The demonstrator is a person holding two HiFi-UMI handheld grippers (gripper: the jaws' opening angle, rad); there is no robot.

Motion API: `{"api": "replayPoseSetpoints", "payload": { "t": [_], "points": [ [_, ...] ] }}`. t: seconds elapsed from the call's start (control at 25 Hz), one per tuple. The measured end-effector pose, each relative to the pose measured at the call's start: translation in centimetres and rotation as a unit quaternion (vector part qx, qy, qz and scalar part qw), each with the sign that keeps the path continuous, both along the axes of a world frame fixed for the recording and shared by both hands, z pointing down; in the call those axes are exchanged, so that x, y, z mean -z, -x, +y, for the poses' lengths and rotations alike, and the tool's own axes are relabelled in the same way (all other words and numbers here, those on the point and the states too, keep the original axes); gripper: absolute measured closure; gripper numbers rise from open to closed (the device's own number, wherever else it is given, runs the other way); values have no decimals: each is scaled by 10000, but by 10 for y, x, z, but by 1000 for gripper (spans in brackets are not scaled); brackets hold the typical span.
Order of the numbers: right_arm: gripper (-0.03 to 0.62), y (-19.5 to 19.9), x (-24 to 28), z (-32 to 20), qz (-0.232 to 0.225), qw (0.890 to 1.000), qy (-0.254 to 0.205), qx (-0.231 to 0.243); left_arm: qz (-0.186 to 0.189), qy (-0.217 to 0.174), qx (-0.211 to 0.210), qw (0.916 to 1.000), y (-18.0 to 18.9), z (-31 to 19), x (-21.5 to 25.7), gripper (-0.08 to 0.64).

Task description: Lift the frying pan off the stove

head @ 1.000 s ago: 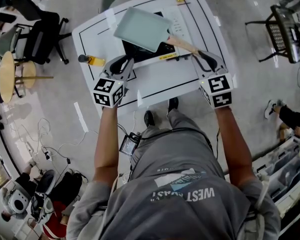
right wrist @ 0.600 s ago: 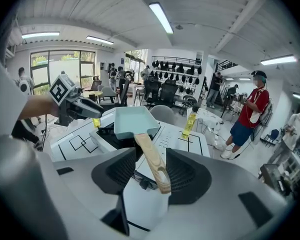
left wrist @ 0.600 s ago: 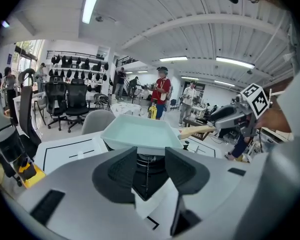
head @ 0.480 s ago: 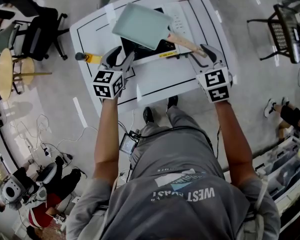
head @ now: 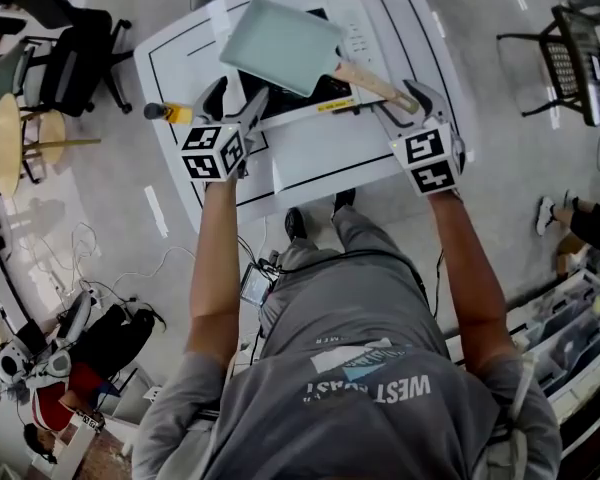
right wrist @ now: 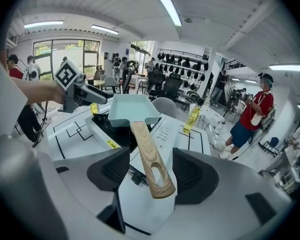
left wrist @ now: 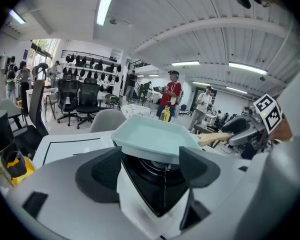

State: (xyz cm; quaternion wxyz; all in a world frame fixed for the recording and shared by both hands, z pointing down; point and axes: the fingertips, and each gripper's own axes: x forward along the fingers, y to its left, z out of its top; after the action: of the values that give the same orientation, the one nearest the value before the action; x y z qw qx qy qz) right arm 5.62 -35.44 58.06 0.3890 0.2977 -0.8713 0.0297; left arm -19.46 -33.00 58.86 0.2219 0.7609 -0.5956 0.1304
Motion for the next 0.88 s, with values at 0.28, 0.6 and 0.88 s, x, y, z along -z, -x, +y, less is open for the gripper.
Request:
{"api": "replayPoseSetpoints", "payload": {
  "t": [0.28,0.6,0.88],
  "points": [
    [301,2,-11,-7,156,9998,-5,101,310,-42,356,9989,12,-17,-7,175],
    [287,2,-29,-11,320,9992,40,215,849,-139,977,9915,28,-33,-16,156],
    [296,6,-37,-15,482,9981,23,371,1179,-211,1071,9870,30,-46,-17,156]
  ]
}}
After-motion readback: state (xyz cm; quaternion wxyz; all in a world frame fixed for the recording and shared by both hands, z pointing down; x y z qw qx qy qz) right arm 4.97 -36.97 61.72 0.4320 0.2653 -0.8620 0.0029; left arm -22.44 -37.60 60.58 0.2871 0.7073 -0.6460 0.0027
